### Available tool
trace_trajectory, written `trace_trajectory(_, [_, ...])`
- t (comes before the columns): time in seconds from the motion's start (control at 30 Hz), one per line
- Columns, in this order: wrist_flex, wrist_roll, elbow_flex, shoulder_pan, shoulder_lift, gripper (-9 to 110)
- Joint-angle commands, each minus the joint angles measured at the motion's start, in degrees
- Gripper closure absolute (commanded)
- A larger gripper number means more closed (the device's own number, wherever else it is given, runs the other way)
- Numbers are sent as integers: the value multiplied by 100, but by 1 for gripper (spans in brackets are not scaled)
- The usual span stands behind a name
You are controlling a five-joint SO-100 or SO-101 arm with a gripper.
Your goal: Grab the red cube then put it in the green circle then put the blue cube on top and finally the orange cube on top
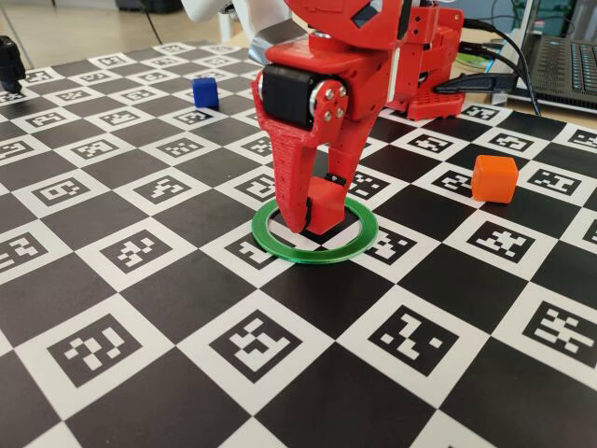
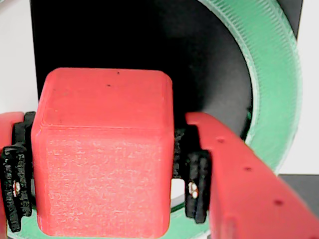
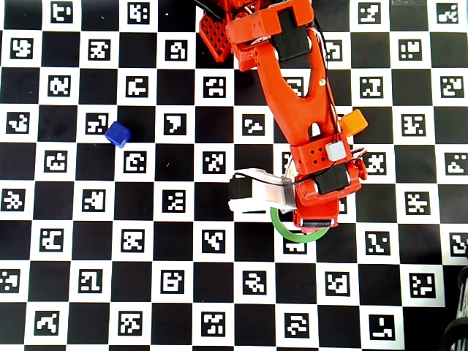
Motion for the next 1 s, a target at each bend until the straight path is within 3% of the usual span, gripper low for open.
trace_trajectory(0.0, [-26,9,-325,26,123,103])
trace_trajectory(0.2, [9,9,-308,0,88,102])
trace_trajectory(0.57, [264,-70,-316,-53,193,75])
trace_trajectory(0.97, [1230,-35,-976,-26,756,74])
